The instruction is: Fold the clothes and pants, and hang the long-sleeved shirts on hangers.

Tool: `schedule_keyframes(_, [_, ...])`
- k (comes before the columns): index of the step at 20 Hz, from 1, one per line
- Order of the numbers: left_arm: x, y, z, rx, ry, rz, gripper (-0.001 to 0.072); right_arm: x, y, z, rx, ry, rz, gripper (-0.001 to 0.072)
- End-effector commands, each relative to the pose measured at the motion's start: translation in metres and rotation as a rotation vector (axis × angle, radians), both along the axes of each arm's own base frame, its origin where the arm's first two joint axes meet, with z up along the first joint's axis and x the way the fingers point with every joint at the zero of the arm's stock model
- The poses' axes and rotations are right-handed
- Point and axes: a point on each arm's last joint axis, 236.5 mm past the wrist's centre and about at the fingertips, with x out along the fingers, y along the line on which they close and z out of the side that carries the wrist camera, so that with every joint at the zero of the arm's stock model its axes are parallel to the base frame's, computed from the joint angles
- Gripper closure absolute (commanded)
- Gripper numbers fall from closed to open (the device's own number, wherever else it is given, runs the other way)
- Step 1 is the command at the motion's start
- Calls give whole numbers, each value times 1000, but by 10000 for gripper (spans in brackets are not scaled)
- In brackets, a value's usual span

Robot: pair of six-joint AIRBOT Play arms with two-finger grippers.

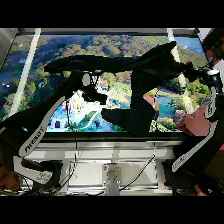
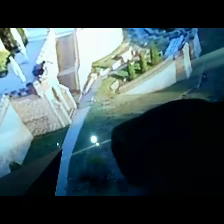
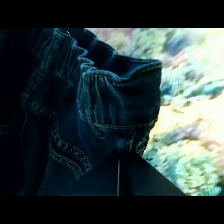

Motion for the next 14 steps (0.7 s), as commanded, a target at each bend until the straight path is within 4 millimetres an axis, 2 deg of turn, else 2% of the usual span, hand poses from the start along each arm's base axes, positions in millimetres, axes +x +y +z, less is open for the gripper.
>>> schedule_keyframes(1, [-27, -24, 2, -76, 110, 33, 24, 8, -2, 6, -42, -38, -7, 688])
schedule_keyframes(4, [-42, -22, -12, -50, 152, 27, 25, 8, -2, 6, -41, -37, -7, 688])
schedule_keyframes(6, [-62, -18, -32, -14, 210, 18, 25, 8, -1, 6, -39, -36, -5, 688])
schedule_keyframes(8, [-69, -19, -47, -2, 220, 17, 26, 8, -2, 6, -39, -35, -4, 688])
schedule_keyframes(9, [-65, -24, -50, -13, 194, 21, 42, 8, -1, 6, -38, -35, -4, 687])
schedule_keyframes(10, [-58, -29, -52, -29, 160, 27, 119, 8, -1, 6, -38, -35, -4, 688])
schedule_keyframes(13, [-39, -44, -55, -73, 75, 48, 142, 7, -1, 6, -36, -34, -2, 687])
schedule_keyframes(14, [-30, -49, -56, -92, 42, 60, 237, 7, -1, 6, -36, -33, -2, 688])
